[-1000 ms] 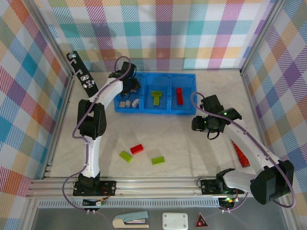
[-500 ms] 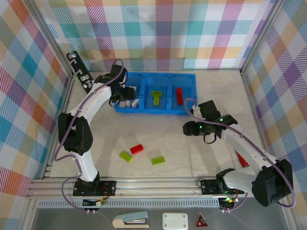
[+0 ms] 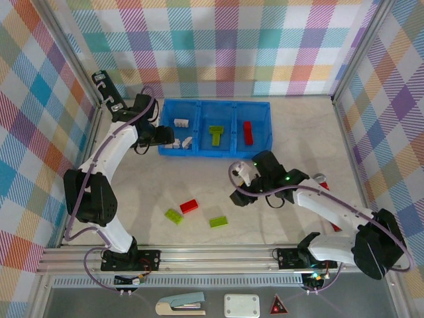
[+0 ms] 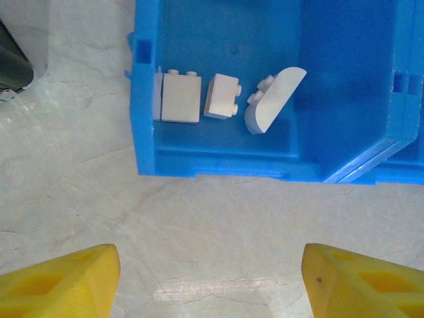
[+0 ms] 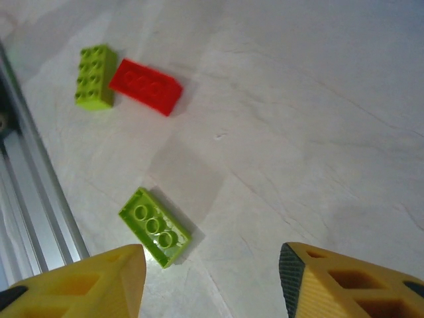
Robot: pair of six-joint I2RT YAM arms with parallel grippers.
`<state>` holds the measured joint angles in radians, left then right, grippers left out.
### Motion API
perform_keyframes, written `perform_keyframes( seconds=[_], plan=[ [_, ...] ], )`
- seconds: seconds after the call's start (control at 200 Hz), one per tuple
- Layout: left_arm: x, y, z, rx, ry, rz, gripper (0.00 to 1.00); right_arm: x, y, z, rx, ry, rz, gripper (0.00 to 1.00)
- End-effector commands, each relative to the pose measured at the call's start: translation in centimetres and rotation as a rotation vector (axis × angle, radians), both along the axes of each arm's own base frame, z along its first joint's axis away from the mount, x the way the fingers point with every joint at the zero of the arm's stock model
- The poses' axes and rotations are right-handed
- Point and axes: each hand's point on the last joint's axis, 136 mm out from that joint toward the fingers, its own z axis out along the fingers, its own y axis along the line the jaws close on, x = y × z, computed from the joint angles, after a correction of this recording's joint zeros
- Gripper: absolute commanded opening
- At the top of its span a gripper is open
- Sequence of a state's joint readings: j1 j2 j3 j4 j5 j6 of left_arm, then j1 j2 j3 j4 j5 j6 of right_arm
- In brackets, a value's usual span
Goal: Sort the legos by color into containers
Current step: Pick up the lego from the bottom-center of the table.
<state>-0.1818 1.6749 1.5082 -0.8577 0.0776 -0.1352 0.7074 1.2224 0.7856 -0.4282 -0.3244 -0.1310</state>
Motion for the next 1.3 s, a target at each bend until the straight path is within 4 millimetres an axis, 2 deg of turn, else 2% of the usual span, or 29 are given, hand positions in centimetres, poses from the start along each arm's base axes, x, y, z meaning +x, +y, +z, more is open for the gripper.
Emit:
perform_keyframes(
  seconds=[0.0, 0.165, 0.345, 0.6, 0.69, 0.93, 1.3],
  plan=[
    [-0.4, 0.6, 0.8, -0.025, -0.05, -0.023, 0.73, -0.7, 2.5, 0.4, 0.012, -0.115, 0.215, 0.59],
    [-0.1, 1.7, -0.9, -0.014, -0.08, 0.01, 0.71, -1.3, 4.8, -0.4, -0.018, -0.215, 0.445, 0.61],
    [0.3, 3.2, -0.3, 0.01, -0.134, 0.068, 0.71, -0.9, 7.4, -1.5, -0.051, -0.292, 0.654, 0.64],
    [0.7, 4.8, -0.2, -0.011, -0.149, 0.142, 0.71, -0.2, 11.6, -3.1, -0.077, -0.329, 0.822, 0.65],
    [0.7, 5.2, -0.2, -0.022, -0.147, 0.155, 0.71, 0.0, 12.8, -4.3, -0.113, -0.334, 0.865, 0.65],
    [0.8, 5.2, -0.4, -0.05, -0.137, 0.162, 0.71, -0.2, 14.4, -6.6, -0.158, -0.334, 0.928, 0.66],
    [0.9, 5.4, -0.4, -0.066, -0.134, 0.169, 0.71, -0.2, 14.5, -9.2, -0.216, -0.311, 0.947, 0.63]
  ],
)
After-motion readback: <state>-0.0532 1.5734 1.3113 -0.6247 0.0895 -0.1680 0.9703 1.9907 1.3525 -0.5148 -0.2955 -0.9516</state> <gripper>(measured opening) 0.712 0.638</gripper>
